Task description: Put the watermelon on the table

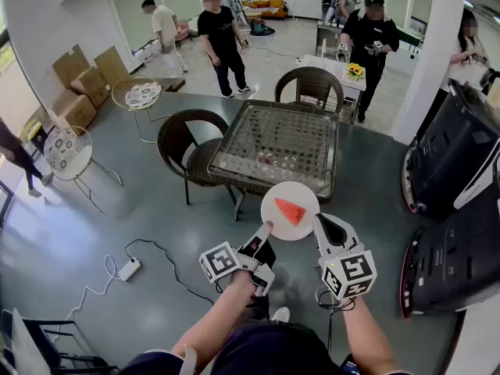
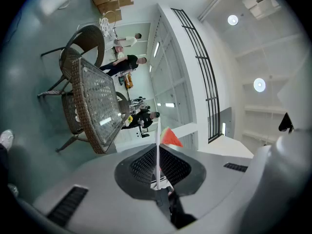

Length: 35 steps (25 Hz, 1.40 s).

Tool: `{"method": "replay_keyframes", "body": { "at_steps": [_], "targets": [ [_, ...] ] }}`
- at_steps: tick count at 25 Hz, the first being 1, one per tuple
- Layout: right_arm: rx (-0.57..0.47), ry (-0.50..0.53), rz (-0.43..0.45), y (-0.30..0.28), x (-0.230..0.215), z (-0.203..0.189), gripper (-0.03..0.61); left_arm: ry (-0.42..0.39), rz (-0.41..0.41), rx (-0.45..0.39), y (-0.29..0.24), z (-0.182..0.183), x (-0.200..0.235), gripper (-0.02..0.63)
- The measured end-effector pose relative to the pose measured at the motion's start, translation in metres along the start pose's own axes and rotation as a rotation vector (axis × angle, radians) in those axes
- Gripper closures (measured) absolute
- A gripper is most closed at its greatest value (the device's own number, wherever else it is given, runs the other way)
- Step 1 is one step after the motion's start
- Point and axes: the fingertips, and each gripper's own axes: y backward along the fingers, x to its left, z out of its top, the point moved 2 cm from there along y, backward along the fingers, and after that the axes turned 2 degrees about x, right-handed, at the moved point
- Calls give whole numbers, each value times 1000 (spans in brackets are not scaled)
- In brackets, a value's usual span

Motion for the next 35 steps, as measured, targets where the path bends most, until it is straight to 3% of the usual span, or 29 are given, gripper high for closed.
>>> {"method": "replay_keyframes", "body": {
  "at_steps": [21,35],
  "targets": [
    [12,16,10,-17,-17,-8,577,81,4,-58,-18,5,20,598],
    [44,24,9,-71,-55,-13,577,175,39,-86,-66,35,59,598]
  ]
}}
